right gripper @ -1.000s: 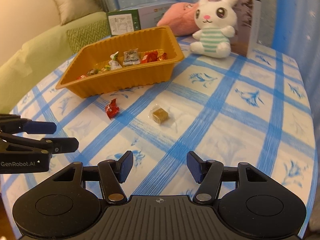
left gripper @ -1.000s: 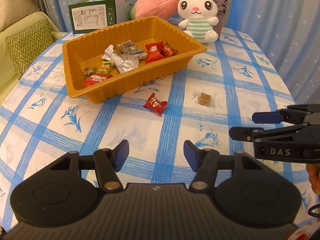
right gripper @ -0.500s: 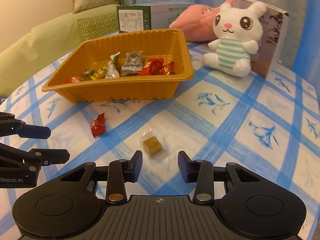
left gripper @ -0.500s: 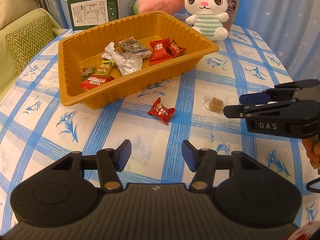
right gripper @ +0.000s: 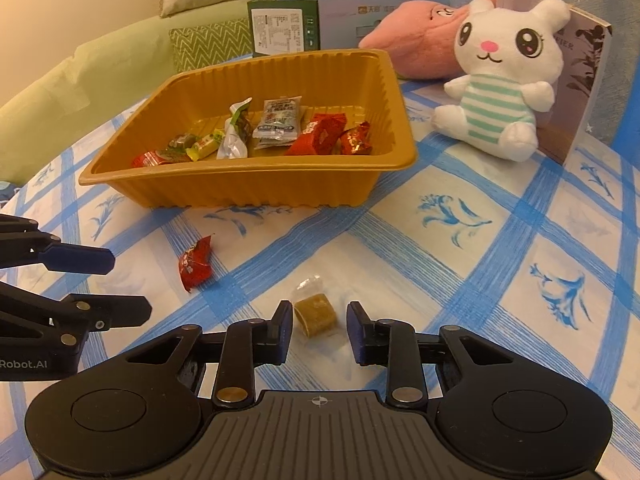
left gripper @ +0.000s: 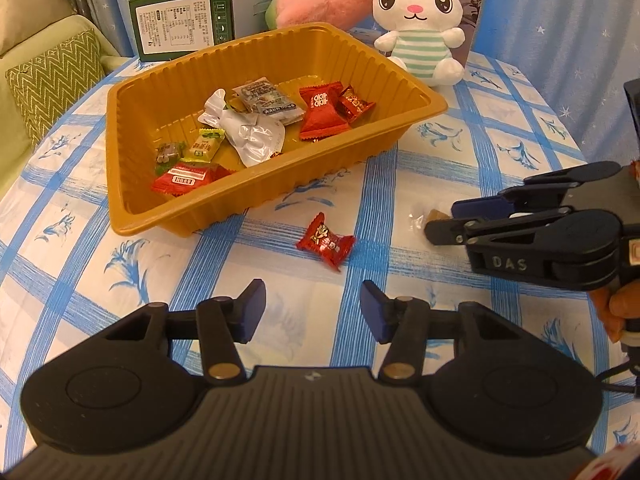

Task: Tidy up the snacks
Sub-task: 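Grasp the small brown wrapped candy with the right tool, then grasp the red wrapped candy with the left tool while the right holds the brown candy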

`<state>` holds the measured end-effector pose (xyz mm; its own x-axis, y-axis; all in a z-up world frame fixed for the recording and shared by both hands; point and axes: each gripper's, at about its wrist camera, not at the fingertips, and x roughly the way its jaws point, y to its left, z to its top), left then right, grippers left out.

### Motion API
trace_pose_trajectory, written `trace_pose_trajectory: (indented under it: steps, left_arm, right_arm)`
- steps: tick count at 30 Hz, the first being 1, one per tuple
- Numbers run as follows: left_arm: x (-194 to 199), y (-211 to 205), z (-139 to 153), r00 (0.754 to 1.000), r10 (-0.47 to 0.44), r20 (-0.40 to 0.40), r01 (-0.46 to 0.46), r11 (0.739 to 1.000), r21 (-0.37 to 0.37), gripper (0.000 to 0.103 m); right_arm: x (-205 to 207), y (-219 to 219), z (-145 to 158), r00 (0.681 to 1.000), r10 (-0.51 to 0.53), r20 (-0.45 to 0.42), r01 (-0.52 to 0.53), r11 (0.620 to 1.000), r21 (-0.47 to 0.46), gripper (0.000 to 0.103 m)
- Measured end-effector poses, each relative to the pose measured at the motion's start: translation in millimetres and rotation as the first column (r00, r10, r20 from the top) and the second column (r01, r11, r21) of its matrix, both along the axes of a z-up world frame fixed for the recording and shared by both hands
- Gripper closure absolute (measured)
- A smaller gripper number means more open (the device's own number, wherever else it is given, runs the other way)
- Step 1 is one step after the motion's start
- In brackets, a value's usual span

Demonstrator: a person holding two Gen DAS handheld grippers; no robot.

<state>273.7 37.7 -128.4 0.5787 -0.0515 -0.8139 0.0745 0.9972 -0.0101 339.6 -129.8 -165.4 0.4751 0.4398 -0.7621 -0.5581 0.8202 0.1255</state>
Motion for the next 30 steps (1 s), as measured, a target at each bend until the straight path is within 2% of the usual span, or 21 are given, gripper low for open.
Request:
trace_pose_trajectory:
  steps: [15, 16, 19, 25, 30]
  left_arm:
    - [9, 0, -4, 1.000, 0.005, -0.009, -0.005, 1.000, -0.005, 0.054]
    - [9, 0, -5, 1.000, 0.005, -0.009, -0.006, 1.000, -0.007, 0.054]
    - [12, 0, -5, 1.000, 0.006, -0.009, -0.006, 1.000, -0.008, 0.055]
    - [18, -4, -8, 1.000, -0.005, -0.019, 0.004, 0.999, -0.045, 0.061]
    - [27, -5, -11, 1.000, 0.012, -0.027, -0.015, 0.995, -0.100, 0.061]
  right_arm:
    - [7, 18, -6, 0.999, 0.038, 0.033, -0.037, 0.998, -0.045, 0.073]
    - [6, 18, -6, 0.999, 0.040, 0.037, -0.039, 0.998, -0.047, 0.081]
    - [5, 16, -6, 0.998, 0.039, 0.044, -0.037, 0.998, -0.050, 0.082]
    - [2, 4, -1, 0.999, -0.034, 0.023, 0.034, 0.999, -0.022, 0.082]
    - [-3, -11, 5, 0.996, -0.090, 0.022, 0.090, 0.996, 0.009, 0.082]
